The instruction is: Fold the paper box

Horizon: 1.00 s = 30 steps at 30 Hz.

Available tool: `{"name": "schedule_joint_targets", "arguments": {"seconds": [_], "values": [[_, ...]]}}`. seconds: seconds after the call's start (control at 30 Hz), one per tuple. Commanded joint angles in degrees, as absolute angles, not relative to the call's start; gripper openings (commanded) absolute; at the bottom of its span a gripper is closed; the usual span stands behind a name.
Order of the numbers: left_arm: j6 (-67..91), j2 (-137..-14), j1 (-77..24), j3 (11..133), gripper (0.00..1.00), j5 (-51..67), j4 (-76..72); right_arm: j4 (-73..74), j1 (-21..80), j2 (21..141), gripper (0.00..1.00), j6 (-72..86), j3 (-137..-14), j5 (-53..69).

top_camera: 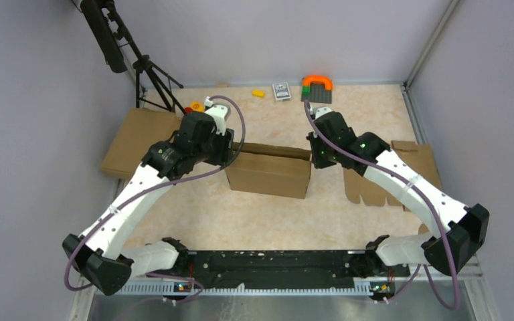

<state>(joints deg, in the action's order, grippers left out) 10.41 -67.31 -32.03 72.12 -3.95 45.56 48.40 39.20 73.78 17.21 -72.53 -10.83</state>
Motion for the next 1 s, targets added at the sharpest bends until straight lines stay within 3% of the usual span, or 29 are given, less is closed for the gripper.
{"name": "schedule_joint_targets", "arguments": {"seconds": [0.0,0.2,0.33,0.47,0.57,0.77,0.9,0.97], "values": [[10.38,-65.93,-32.21,72.28,0.53,-4.71,44.33,47.71,39.1,73.86,0.09,17.65,-75.9,-9.98],[11.56,-65.28,-33.06,71.8,0.5,-3.99,44.69,49.85,39.07,75.06,0.09,17.24,-78.04,-10.07],[11.17,-65.4,-33.06,69.59,0.57,-7.45,42.5,49.6,39.06,74.82,0.09,17.06,-77.97,-10.14],[12.51,-67.69,-33.0,70.07,0.47,-9.51,42.14,49.47,39.09,75.16,0.09,17.04,-78.07,-9.79],[12.65,-68.97,-32.81,70.07,0.45,-10.58,42.17,50.18,39.09,75.9,0.09,17.0,-79.26,-9.17],[12.91,-71.02,-32.83,69.24,0.29,-9.1,40.67,54.5,39.1,78.65,0.1,16.96,-82.8,-8.21],[13.19,-72.37,-32.83,69.0,0.01,-9.19,40.24,56.36,39.1,80.12,0.11,18.04,-84.19,-7.88],[13.43,-72.77,-32.78,69.48,0.0,-8.82,41.06,56.61,39.12,80.38,0.12,18.87,-84.72,-6.72]]}}
